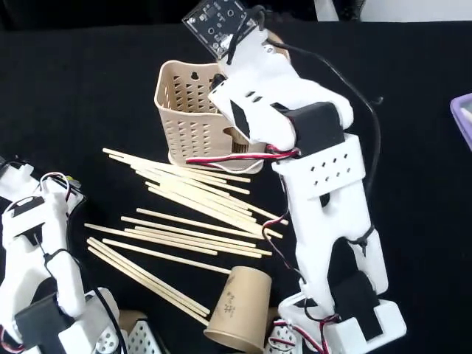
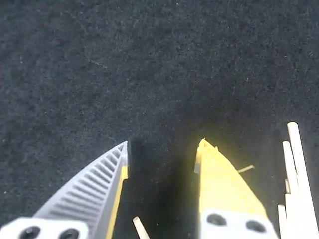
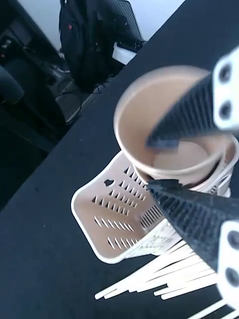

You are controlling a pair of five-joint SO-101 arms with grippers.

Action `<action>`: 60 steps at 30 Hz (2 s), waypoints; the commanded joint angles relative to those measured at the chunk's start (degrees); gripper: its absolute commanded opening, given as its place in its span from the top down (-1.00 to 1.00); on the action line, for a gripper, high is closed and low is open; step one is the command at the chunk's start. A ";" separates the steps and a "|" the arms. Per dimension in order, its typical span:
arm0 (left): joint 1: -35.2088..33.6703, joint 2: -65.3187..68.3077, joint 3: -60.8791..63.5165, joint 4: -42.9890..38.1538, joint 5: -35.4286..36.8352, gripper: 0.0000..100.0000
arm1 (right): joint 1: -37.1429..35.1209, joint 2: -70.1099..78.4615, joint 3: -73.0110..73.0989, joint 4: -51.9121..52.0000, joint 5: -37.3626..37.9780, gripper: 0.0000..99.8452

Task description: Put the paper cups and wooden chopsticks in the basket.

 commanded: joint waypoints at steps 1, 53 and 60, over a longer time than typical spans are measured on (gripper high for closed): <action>-0.57 -1.49 -1.27 -0.88 -0.53 0.56 | -0.79 -3.12 -2.95 3.78 0.00 0.49; -9.80 -1.32 -2.15 -4.13 0.00 0.56 | -47.82 -18.95 62.90 13.89 -18.20 0.55; -9.89 -1.32 -2.15 -4.13 0.00 0.56 | -34.90 -4.18 61.49 13.45 -3.87 0.56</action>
